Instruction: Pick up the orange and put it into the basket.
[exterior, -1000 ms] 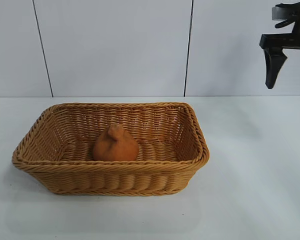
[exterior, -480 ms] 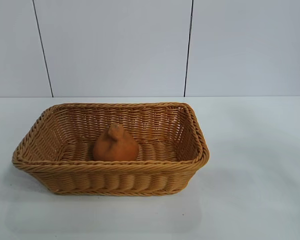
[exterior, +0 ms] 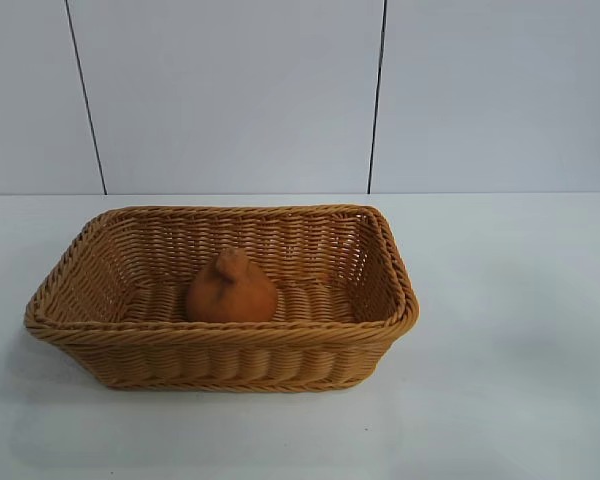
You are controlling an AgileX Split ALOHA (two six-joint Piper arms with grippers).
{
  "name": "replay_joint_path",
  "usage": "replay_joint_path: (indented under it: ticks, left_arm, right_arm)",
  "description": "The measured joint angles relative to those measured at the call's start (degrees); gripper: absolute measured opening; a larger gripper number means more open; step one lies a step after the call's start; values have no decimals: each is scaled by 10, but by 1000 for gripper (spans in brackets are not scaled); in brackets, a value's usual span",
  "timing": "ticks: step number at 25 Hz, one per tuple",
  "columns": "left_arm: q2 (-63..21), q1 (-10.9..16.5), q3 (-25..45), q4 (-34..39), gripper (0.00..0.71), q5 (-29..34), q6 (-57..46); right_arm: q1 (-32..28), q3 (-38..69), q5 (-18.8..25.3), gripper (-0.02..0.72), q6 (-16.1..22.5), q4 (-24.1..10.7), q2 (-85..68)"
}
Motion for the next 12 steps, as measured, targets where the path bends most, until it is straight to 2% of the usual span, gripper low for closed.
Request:
replay_joint_path:
  ticks: [4, 12]
  left_arm:
    - [0, 0, 0, 0, 581, 0, 0]
    - [0, 0, 0, 0, 581, 0, 0]
  right_arm:
    - [0, 0, 1, 661, 0, 0, -67]
    - [0, 0, 1, 661, 0, 2, -74]
